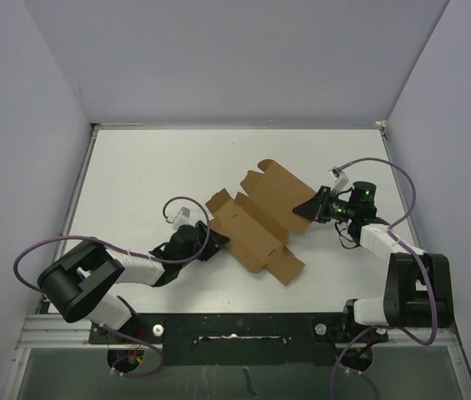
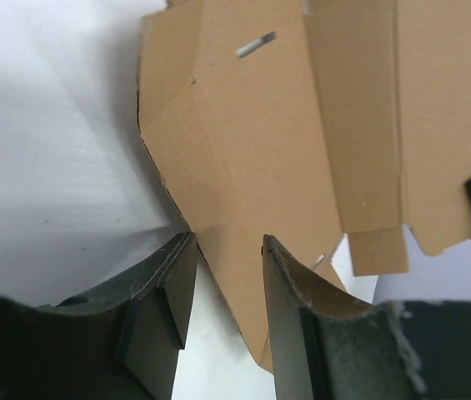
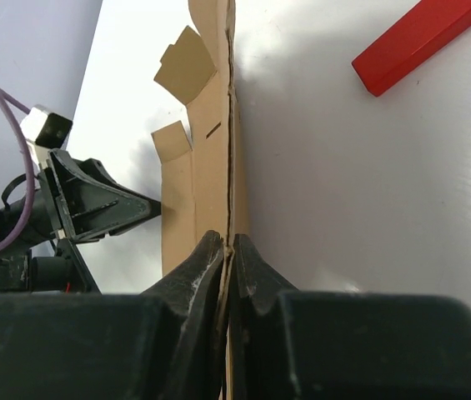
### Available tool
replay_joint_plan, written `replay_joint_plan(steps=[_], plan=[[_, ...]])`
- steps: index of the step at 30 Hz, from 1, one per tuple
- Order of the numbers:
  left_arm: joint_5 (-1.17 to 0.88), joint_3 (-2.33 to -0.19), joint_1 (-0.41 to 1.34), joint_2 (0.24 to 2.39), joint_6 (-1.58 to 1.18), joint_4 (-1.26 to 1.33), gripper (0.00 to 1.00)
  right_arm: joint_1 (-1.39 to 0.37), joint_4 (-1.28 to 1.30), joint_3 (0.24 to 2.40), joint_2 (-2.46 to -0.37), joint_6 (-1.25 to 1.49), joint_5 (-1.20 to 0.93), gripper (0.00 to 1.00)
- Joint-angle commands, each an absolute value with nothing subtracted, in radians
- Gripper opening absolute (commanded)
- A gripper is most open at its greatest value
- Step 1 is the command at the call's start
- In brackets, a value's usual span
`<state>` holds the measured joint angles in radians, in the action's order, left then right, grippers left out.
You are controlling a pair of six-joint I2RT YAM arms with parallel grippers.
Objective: Fold the paper box
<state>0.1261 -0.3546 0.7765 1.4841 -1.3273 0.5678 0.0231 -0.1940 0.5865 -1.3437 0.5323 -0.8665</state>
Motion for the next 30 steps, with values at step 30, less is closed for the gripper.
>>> replay_joint_plan(steps=[30], plan=[[0.113,-0.613,0.789,1.578,-1.126,0.459,0.28,-0.028,-0.239,0.607,-1.376,0.508,-0.891,0.0]])
